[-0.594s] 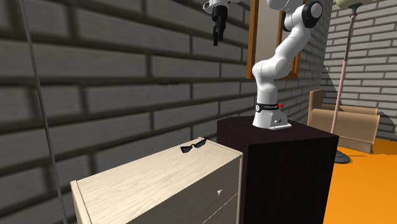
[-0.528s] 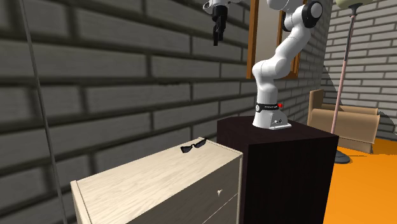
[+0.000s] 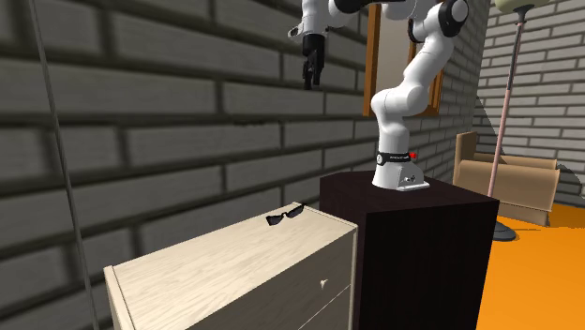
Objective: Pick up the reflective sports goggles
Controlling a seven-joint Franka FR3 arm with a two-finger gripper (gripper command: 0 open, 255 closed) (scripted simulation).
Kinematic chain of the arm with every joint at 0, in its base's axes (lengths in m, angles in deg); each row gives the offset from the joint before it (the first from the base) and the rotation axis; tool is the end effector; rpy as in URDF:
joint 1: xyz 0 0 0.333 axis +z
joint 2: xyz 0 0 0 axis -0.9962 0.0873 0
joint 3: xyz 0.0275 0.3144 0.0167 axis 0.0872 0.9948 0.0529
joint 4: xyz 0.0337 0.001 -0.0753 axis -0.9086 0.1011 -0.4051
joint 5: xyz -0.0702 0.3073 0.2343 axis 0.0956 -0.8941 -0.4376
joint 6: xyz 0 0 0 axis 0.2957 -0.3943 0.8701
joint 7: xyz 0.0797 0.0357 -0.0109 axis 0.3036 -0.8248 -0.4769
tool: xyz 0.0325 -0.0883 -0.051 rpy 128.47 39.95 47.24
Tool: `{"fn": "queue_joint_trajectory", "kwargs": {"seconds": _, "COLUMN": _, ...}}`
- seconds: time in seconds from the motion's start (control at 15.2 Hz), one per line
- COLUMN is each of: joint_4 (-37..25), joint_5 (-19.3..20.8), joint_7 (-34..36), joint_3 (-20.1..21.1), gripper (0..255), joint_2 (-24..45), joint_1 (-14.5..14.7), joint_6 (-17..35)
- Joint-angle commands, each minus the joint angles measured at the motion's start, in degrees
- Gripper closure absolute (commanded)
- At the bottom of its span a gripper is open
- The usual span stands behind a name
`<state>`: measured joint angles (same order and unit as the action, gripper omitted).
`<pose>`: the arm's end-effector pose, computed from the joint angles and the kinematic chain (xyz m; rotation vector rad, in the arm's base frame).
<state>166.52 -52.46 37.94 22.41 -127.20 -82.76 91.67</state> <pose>0.3458 0.0084 0.5339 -3.0576 -0.0281 -0.0914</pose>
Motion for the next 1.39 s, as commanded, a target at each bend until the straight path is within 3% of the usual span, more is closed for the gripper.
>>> {"fn": "queue_joint_trajectory", "kwargs": {"seconds": 0.0, "joint_4": 2.9, "joint_5": -0.5, "joint_7": -1.1, "joint_3": 0.2, "gripper": 0, "joint_2": 1.7, "joint_1": 0.8, "joint_6": 4.6}}
{"fn": "queue_joint_trajectory", "kwargs": {"seconds": 0.66, "joint_4": 8.7, "joint_5": -3.0, "joint_7": -8.9, "joint_3": -0.2, "gripper": 0, "joint_2": 17.9, "joint_1": 4.6, "joint_6": 25.6}}
{"fn": "queue_joint_trajectory", "kwargs": {"seconds": 1.32, "joint_4": 5.9, "joint_5": -9.3, "joint_7": -19.5, "joint_3": 0.1, "gripper": 0, "joint_2": 40.6, "joint_1": 8.9, "joint_6": 44.4}}
